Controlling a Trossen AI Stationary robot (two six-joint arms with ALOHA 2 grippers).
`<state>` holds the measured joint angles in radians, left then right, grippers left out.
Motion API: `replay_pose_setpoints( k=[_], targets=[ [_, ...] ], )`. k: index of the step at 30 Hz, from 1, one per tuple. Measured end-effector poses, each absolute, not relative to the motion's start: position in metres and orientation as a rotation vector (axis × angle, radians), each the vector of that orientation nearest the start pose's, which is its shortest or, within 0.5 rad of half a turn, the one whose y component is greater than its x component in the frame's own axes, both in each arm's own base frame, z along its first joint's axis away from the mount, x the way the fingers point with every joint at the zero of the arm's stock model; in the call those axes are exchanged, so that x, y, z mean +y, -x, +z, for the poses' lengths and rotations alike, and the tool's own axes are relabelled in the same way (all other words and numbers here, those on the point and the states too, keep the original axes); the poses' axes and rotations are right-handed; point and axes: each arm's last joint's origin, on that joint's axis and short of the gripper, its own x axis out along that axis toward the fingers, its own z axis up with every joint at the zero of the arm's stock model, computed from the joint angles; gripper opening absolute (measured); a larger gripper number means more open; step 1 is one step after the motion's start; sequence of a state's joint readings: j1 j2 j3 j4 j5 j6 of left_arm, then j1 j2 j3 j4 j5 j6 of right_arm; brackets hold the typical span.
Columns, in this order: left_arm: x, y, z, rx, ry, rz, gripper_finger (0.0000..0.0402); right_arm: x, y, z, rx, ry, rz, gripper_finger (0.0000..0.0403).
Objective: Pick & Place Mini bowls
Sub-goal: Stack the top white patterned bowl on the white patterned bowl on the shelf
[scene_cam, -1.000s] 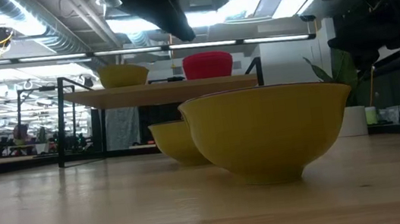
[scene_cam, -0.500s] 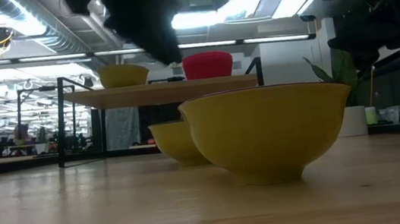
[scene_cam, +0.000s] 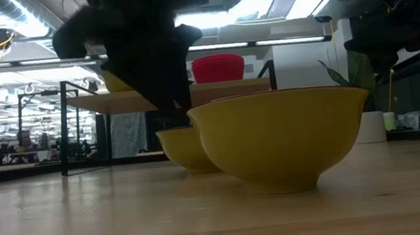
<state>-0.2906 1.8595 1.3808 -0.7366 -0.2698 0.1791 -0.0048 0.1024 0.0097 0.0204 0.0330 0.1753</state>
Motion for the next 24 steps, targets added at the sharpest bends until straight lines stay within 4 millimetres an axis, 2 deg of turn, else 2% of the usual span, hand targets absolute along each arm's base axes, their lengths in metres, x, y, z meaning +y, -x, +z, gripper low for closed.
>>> replay_pose_setpoints(
  k=[7, 16, 24],
  targets=[
    [-0.093, -0.364, 0.203, 1.178, -0.497, -0.090, 0.0157, -0.001, -0.103, 0.161, 0.069, -0.174, -0.044, 0.0140],
    [-0.088, -0.372, 0.181, 1.237, -0.456, -0.127, 0.0157, -0.001, -0.103, 0.161, 0.069, -0.174, -0.044, 0.0140],
    [-0.087, -0.373, 0.177, 1.248, -0.464, -0.116, 0.0149, -0.001, -0.103, 0.161, 0.069, -0.174, -0.044, 0.0140]
  ],
)
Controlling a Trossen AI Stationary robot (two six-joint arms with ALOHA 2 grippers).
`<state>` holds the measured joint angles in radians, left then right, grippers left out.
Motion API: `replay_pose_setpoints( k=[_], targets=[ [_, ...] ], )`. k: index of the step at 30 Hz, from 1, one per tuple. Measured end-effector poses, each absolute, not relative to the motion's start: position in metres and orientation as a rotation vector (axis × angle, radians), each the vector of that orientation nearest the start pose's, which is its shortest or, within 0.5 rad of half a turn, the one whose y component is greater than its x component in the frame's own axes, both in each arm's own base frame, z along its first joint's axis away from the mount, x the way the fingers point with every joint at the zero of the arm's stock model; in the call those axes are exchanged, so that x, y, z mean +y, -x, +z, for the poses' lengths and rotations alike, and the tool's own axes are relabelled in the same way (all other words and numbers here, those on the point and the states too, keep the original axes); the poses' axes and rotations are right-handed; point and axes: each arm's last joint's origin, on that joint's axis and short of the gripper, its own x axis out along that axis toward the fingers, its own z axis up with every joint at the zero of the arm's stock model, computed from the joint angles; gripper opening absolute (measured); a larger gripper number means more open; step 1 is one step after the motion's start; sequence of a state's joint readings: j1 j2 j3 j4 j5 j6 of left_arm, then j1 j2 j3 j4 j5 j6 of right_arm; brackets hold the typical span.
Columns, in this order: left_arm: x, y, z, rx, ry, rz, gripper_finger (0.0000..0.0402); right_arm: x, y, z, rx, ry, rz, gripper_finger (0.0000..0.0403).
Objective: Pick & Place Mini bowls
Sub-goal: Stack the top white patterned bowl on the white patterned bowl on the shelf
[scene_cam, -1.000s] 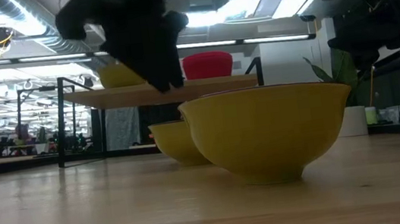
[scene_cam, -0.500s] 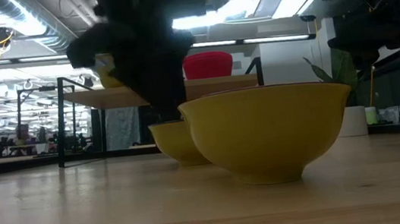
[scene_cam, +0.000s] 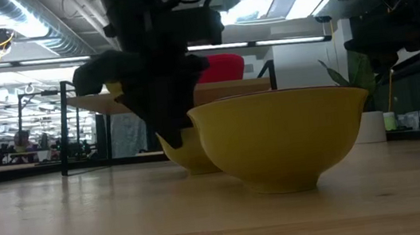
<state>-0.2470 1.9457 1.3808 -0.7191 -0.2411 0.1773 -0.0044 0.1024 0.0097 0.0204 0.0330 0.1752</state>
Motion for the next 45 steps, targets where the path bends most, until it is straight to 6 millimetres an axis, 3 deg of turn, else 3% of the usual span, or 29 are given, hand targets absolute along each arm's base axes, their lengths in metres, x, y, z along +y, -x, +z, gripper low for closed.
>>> replay_pose_setpoints(
  k=[14, 31, 45],
  targets=[
    [-0.081, -0.375, 0.178, 1.235, -0.413, -0.045, 0.0011, -0.001, -0.103, 0.161, 0.069, -0.174, -0.044, 0.0140],
    [-0.082, -0.376, 0.185, 1.187, -0.243, 0.053, 0.0005, -0.001, -0.103, 0.161, 0.069, -0.174, -0.044, 0.0140],
    [-0.084, -0.356, 0.241, 1.062, -0.056, -0.005, 0.0004, -0.001, -0.103, 0.161, 0.069, -0.174, -0.044, 0.0140]
  ],
)
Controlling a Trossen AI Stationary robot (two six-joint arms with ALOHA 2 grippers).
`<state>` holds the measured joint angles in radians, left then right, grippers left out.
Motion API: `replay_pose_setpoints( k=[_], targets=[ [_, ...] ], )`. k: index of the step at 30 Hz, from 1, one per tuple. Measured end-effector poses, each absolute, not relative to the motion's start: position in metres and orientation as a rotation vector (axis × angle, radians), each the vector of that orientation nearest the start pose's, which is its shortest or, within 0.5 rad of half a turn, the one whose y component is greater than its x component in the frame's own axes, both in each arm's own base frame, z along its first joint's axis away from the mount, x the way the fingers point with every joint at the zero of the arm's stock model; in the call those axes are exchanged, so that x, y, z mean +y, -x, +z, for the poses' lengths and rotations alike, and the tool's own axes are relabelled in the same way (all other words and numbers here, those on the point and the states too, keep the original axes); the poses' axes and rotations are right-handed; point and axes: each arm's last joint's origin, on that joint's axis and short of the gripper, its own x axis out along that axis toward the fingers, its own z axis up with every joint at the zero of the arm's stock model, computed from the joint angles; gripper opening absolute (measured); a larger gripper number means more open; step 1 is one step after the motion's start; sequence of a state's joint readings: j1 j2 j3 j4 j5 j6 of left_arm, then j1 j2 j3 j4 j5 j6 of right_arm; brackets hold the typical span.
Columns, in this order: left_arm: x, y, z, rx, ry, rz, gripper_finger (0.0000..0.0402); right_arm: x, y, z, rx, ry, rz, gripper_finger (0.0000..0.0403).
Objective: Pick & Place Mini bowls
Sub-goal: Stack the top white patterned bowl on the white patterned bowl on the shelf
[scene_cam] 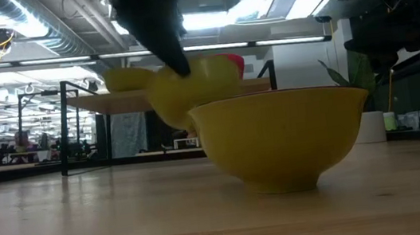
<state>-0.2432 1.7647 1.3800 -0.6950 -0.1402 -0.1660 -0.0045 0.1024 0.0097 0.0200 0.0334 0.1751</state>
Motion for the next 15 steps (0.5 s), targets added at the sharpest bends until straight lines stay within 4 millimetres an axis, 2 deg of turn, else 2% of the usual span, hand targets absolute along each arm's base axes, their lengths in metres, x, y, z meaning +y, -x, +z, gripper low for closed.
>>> replay_pose_setpoints(
  k=[6, 15],
  targets=[
    [-0.079, -0.348, 0.261, 0.996, -0.029, 0.105, 0.0003, -0.001, -0.103, 0.161, 0.069, -0.174, -0.044, 0.0140],
    [-0.075, -0.333, 0.284, 0.940, 0.015, 0.160, 0.0003, -0.001, -0.103, 0.161, 0.069, -0.174, -0.044, 0.0140]
  ],
)
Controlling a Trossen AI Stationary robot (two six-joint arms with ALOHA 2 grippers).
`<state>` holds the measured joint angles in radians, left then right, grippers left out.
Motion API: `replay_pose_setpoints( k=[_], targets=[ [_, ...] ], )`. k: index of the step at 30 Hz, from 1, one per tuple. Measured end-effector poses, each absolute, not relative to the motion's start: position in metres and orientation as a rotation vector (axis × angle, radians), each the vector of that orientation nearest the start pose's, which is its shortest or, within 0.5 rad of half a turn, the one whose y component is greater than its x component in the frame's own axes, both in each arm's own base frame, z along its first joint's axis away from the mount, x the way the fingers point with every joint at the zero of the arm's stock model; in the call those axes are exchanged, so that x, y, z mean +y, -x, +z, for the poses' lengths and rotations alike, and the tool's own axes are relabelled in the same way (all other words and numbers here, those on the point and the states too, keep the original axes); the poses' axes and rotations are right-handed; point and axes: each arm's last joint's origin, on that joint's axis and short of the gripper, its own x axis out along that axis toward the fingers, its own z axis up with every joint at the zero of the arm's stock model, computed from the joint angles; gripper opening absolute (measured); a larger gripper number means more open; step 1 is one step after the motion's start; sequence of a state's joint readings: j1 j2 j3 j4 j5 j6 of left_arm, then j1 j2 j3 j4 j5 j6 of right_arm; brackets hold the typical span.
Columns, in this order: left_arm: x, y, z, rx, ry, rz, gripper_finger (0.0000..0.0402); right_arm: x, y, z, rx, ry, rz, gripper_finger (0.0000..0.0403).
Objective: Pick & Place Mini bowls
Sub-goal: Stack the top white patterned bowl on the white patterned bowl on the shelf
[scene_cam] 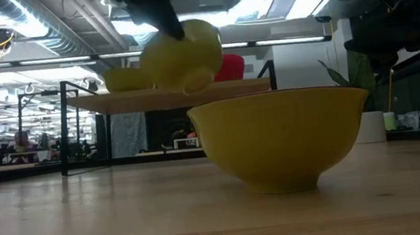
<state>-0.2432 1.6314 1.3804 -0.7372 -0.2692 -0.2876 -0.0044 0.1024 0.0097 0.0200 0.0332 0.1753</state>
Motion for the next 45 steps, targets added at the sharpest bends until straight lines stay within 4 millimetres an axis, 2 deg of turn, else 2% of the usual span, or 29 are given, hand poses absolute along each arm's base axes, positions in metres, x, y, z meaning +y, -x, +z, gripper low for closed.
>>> replay_pose_setpoints(
  k=[19, 34, 45],
  targets=[
    [-0.063, -0.303, 0.333, 0.740, 0.064, 0.286, 0.0003, -0.001, -0.103, 0.161, 0.069, -0.174, -0.044, 0.0140],
    [-0.047, -0.262, 0.379, 0.541, 0.037, 0.445, 0.0003, -0.001, -0.103, 0.161, 0.069, -0.174, -0.044, 0.0140],
    [-0.044, -0.252, 0.387, 0.505, 0.029, 0.469, 0.0003, -0.001, -0.103, 0.161, 0.069, -0.174, -0.044, 0.0140]
  ],
)
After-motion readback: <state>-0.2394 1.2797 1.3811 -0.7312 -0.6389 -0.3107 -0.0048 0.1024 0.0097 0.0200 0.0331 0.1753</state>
